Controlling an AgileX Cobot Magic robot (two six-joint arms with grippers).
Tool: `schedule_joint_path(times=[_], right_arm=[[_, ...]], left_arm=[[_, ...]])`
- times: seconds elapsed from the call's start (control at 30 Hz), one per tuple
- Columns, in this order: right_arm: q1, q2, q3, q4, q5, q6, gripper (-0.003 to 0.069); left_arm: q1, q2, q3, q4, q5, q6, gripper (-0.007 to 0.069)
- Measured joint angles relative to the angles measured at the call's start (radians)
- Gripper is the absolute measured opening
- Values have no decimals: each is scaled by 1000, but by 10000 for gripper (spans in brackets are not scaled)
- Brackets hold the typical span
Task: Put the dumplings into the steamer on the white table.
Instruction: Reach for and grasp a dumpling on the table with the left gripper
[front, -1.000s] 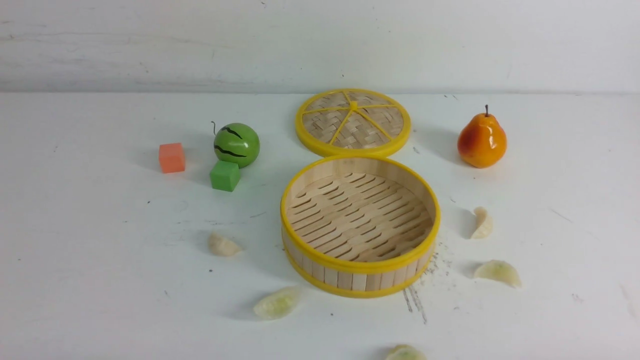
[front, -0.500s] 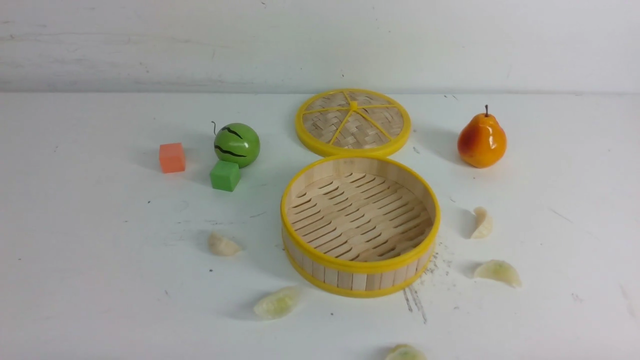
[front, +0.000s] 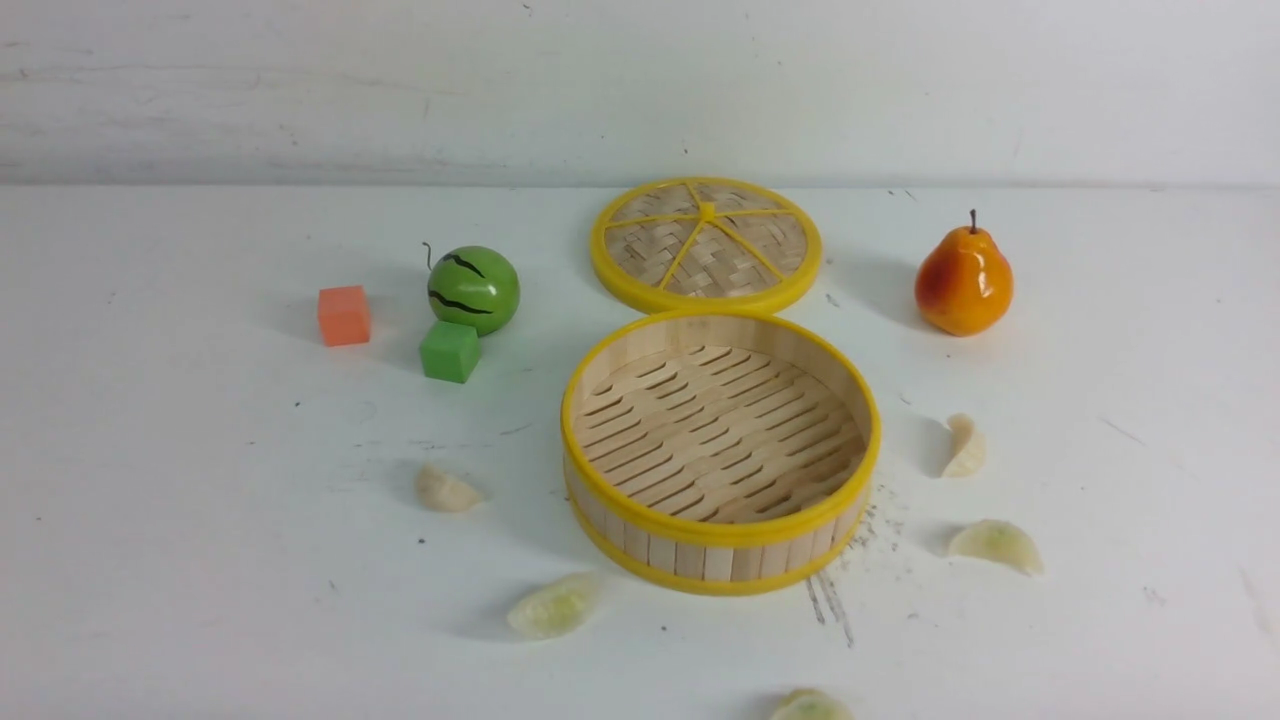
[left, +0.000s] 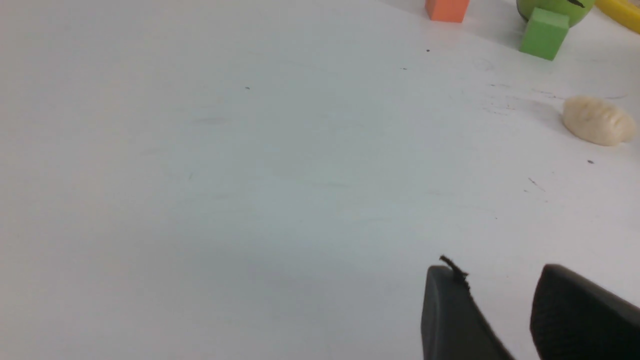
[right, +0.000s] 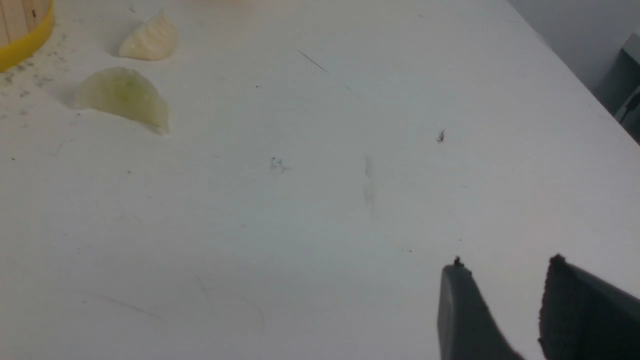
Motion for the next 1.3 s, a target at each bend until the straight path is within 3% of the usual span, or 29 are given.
schedule_joint_path(times=[0.3,0.53,0.6,0.7,0.73,0.8,0.9,1.07,1.2,1.3], right_arm=[[0,0,0,26,-1,86,240],[0,0,0,25,-1,93,240],[0,0,0,23,-1,95,240],[0,0,0,77,-10,140,240],[0,0,0,101,-14,158,240],[0,0,5,215,-42,255,240],[0,0,8,405,-91,429,240],[0,0,8,600,-149,621,240],[0,0,8,623,-156,637,240],[0,0,8,623,-156,637,240]], left_arm=[[0,0,0,26,-183,3,237],[0,0,0,52,-225,0,237],[0,0,0,-3,-252,-50,237],[0,0,0,-261,-327,-338,237],[0,0,0,-318,-341,-378,237],[0,0,0,-510,-374,-583,237],[0,0,0,-694,-381,-763,237],[0,0,0,-796,-368,-828,237],[0,0,-2,-805,-319,-824,237],[0,0,-44,-761,-274,-748,237]])
